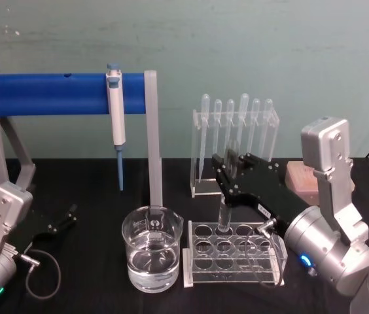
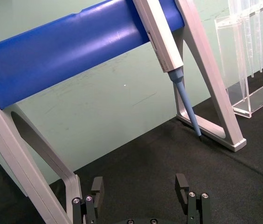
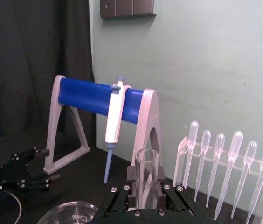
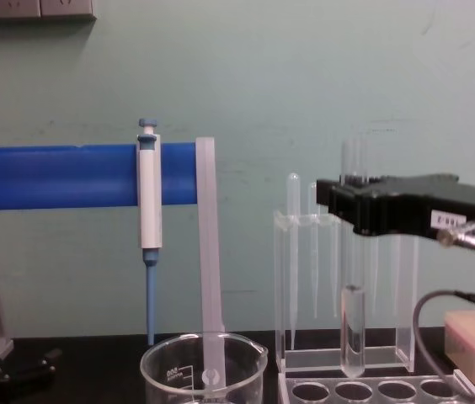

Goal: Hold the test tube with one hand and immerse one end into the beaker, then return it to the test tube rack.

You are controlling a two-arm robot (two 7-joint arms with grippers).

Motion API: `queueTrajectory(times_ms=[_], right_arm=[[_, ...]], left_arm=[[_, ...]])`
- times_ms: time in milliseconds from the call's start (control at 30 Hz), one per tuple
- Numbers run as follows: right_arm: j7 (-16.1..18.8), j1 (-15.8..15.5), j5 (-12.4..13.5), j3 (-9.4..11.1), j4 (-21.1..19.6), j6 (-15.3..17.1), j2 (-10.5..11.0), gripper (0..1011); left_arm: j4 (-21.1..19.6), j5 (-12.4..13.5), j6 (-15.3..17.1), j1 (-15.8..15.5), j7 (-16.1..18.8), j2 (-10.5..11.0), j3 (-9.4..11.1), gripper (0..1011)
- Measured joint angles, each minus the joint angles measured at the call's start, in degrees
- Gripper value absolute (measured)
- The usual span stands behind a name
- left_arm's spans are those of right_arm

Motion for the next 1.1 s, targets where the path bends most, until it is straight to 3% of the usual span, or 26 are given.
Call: queueTrajectory(times_ms=[1100], right_arm=[[0.23,-2.47,-1.78,0.63,1.45,-0.17,-1.95,224]], left_arm=[[0.0,0.0,0.0,0.0,0.0,0.0,0.0,1000]])
